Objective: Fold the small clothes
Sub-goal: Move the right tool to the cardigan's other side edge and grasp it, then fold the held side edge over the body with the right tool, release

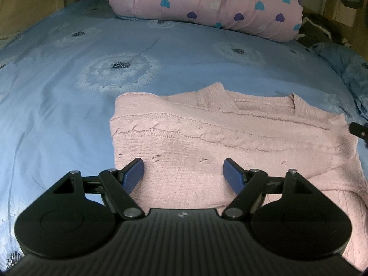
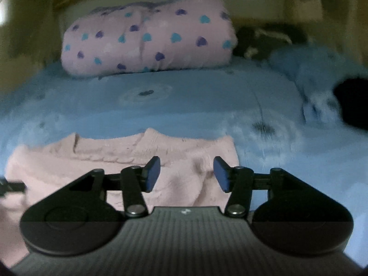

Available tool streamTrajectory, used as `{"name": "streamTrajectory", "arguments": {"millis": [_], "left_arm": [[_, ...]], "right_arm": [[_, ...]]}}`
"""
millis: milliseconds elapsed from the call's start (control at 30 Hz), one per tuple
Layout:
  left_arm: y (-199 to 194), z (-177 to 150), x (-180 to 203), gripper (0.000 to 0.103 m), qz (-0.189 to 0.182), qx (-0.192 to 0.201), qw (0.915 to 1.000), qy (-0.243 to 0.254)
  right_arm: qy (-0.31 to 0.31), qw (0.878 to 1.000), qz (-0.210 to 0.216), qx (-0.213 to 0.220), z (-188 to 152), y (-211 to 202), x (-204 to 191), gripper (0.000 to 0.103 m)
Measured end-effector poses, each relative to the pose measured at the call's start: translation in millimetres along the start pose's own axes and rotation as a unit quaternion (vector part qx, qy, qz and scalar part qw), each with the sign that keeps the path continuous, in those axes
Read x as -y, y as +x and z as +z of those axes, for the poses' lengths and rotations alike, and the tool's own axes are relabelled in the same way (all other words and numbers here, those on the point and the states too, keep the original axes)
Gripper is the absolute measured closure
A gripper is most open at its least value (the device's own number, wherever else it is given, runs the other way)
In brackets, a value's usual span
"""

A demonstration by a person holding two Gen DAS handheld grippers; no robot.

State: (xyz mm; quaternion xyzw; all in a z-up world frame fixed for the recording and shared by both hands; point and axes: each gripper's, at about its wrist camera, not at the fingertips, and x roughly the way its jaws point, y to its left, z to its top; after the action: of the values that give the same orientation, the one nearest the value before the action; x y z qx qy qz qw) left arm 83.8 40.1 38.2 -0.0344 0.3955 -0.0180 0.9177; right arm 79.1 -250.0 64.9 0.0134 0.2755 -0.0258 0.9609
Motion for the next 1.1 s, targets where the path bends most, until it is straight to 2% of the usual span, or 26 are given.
{"name": "streamTrajectory", "arguments": {"millis": [167, 267, 300, 333, 400, 467, 600, 767, 900, 1000, 1100], "left_arm": [[1, 0, 2, 0.023, 0.001, -0.001, 1.0000, 0.001], [1, 0, 2, 0.023, 0.001, 0.000, 1.0000, 0.003], [1, 0, 2, 0.023, 0.001, 0.000, 1.0000, 0.003], [2, 0, 2, 0.023, 0.000, 0.001, 1.0000, 0.002], [2, 0, 2, 0.023, -0.001, 0.003, 1.0000, 0.001], [1, -1, 2, 0.023, -0.004, 0.007, 1.0000, 0.000], [-4, 1, 1, 0.023, -0.011, 0.024, 0.9997, -0.001], [0, 2, 3, 0.023, -0.006, 0.027, 0.9996, 0.003], [9, 1, 8, 0.023, 0.018, 0.030, 0.9992, 0.018], [17, -1, 10, 0.023, 0.037, 0.029, 0.9984, 0.032], [18, -1, 8, 0.023, 0.037, 0.029, 0.9984, 0.032]], "right_arm": [[-0.108, 0.994, -0.027, -0.009, -1, 21, -28, 0.050], [-0.138, 0.989, -0.037, -0.043, -3, 35, -34, 0.051], [-0.135, 0.989, -0.035, -0.053, -4, 37, -33, 0.056], [-0.125, 0.990, -0.024, -0.057, -5, 36, -32, 0.073], [-0.092, 0.993, 0.001, -0.072, -4, 36, -26, 0.086], [-0.049, 0.995, 0.024, -0.079, -2, 35, -17, 0.094], [0.061, 0.994, 0.067, -0.068, 8, 27, 11, 0.095], [0.185, 0.979, 0.076, -0.023, 23, 10, 57, 0.095], [0.177, 0.983, 0.046, -0.032, 16, 17, 70, 0.095], [0.165, 0.983, 0.052, -0.067, -2, 36, 71, 0.095], [0.140, 0.987, 0.048, -0.063, -14, 43, 65, 0.093]]}}
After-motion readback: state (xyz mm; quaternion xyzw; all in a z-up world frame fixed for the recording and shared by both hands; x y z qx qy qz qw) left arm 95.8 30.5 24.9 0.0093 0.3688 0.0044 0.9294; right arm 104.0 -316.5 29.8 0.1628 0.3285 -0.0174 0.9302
